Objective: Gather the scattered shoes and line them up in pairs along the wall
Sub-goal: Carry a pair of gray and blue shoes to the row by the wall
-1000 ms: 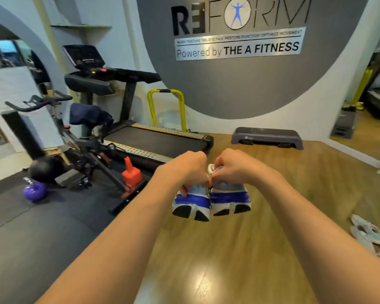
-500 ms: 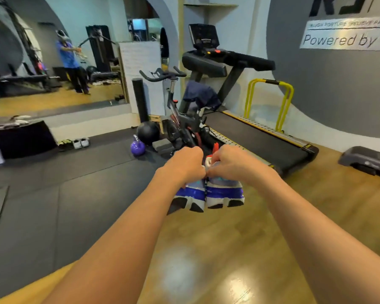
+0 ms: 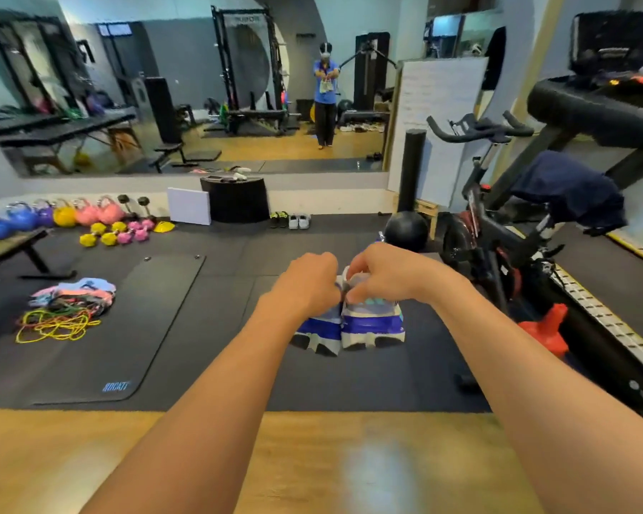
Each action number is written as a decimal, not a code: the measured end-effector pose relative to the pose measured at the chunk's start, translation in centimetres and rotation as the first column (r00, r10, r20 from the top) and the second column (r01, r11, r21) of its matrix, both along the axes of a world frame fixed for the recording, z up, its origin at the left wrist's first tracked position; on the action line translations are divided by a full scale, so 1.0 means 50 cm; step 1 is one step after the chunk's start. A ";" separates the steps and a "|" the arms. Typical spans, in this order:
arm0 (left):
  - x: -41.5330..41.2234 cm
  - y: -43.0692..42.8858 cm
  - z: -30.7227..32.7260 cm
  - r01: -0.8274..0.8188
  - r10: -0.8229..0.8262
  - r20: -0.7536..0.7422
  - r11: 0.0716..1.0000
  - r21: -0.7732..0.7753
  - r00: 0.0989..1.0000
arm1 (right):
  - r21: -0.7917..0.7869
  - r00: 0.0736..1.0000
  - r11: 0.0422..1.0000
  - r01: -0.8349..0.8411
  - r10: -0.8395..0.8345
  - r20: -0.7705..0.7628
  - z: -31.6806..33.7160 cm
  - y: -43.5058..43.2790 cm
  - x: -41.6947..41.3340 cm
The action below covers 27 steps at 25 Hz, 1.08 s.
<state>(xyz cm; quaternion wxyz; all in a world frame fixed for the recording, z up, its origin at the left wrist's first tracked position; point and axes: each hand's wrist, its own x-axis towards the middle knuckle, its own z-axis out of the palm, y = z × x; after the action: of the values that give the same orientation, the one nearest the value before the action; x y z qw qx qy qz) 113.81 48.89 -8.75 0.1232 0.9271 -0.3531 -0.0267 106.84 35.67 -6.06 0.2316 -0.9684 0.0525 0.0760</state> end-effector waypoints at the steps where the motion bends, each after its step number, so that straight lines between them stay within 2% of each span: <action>1: 0.046 -0.009 -0.010 -0.024 0.024 -0.006 1.000 0.000 1.000 | 0.010 1.000 1.000 -0.030 0.030 -0.009 -0.002 -0.011 0.051; 5: 0.229 -0.077 -0.039 -0.053 0.053 -0.003 0.998 -0.029 0.999 | 0.009 0.998 0.998 -0.055 0.055 0.019 -0.021 -0.073 0.234; 11: 0.511 -0.237 -0.038 -0.036 0.035 -0.008 0.996 -0.086 0.999 | -0.011 0.995 1.000 0.029 -0.028 0.092 -0.029 -0.225 0.501; 16: 0.761 -0.391 -0.082 -0.025 0.028 0.038 0.997 -0.066 0.999 | 0.021 0.985 0.997 0.078 -0.081 0.151 -0.084 -0.381 0.725; 23: 1.112 -0.619 -0.099 -0.111 0.122 0.042 0.974 -0.195 0.992 | -0.036 0.967 0.999 -0.002 0.011 0.255 -0.096 -0.619 1.091; 27: 1.327 -0.720 -0.083 -0.165 0.180 0.051 0.963 -0.212 0.982 | -0.072 0.969 0.996 -0.043 0.059 0.240 -0.085 -0.724 1.311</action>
<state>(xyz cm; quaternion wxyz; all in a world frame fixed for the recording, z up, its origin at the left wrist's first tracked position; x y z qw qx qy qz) 180.16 12.90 -12.92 0.2083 0.9368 -0.2759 0.0534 172.41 -0.51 -10.29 0.2021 -0.9786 0.0014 -0.0385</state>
